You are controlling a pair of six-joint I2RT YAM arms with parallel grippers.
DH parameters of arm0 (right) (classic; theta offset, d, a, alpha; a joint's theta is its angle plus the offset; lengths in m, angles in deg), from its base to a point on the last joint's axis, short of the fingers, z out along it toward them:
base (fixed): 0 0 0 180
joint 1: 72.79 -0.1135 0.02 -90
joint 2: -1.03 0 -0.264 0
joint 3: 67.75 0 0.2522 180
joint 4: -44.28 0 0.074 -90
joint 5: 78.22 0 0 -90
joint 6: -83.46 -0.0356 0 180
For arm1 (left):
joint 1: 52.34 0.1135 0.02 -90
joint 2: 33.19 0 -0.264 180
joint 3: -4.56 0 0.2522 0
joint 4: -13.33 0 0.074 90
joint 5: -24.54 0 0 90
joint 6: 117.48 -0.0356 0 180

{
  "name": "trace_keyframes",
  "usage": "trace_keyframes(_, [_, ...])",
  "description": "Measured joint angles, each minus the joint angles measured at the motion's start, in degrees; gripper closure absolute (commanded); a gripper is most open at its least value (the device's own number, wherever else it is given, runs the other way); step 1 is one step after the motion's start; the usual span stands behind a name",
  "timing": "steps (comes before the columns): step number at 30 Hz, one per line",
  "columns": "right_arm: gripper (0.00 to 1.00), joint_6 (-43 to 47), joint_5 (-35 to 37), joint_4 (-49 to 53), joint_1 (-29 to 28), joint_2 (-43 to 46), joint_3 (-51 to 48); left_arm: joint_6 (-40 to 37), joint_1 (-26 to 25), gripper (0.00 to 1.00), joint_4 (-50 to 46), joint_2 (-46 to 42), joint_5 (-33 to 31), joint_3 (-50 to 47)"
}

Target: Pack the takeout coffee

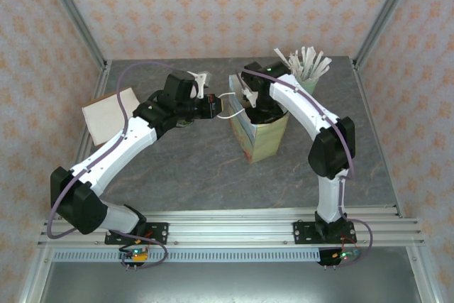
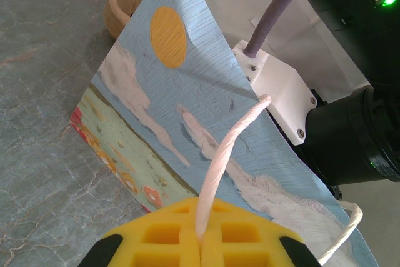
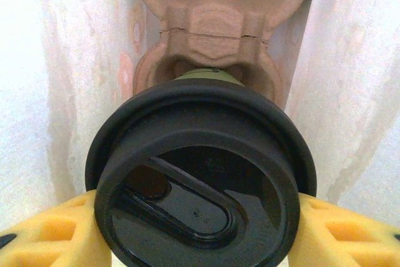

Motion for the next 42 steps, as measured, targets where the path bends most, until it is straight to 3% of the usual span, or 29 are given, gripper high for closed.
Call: trace_keyframes(42, [0.57, 0.85, -0.33, -0.20, 0.26, -0.09, 0.13, 0.00, 0.00, 1.00, -0.17, 0.00, 0.00, 0.00])
